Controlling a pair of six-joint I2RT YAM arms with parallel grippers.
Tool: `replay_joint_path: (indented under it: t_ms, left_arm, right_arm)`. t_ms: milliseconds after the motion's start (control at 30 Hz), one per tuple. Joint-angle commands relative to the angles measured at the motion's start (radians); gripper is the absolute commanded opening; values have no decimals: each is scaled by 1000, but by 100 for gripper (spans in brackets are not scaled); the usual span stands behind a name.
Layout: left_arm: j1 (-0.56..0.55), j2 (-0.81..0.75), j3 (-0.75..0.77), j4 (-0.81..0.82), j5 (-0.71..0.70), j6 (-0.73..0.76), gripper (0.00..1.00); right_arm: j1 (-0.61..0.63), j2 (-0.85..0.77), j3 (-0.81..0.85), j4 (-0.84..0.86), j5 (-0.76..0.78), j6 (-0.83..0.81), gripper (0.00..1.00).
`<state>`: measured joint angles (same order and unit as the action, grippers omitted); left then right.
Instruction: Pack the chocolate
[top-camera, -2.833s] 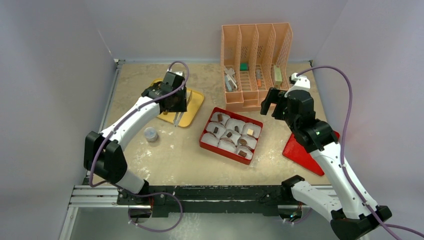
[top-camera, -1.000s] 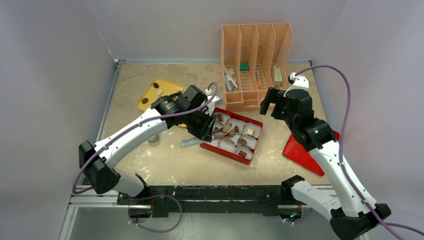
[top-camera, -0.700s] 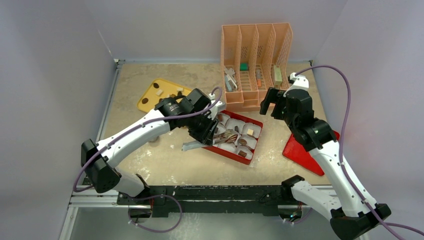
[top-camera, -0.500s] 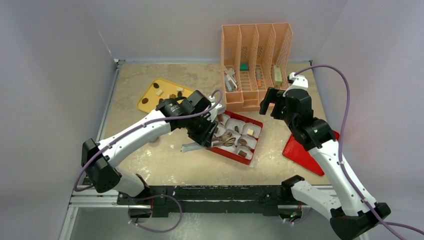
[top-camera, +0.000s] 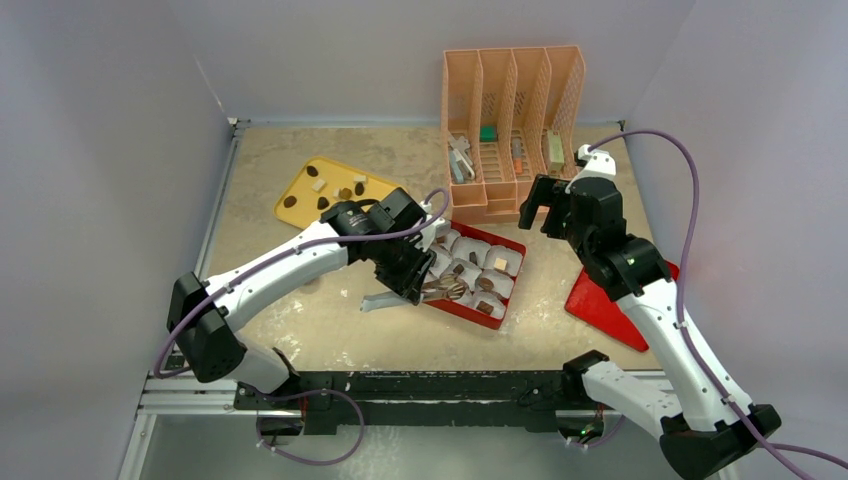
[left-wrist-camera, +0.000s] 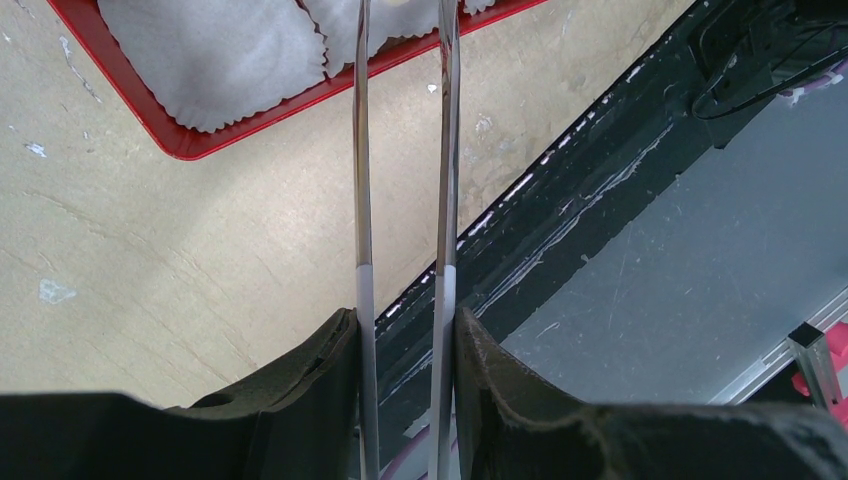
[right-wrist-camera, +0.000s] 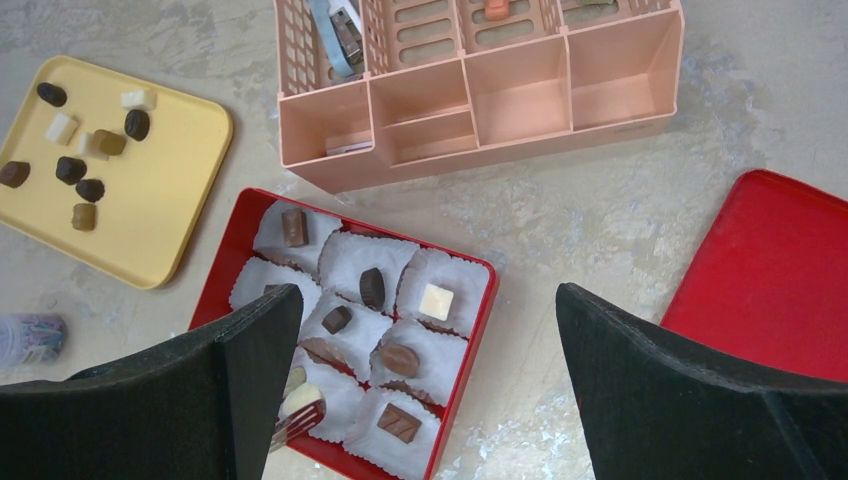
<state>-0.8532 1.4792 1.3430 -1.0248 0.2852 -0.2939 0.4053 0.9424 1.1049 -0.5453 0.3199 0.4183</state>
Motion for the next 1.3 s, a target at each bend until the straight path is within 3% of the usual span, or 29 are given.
replay_joint_path:
  t_ms: [0,1267]
  left_arm:
    - [-7,-3,3,31,32,18,27]
    - [-12,-14,18,28,-8,9,37]
  right_arm:
    - [-3,-11,26,21,-4,-1,99]
    - [-3,-22,14,22,-5,5,99]
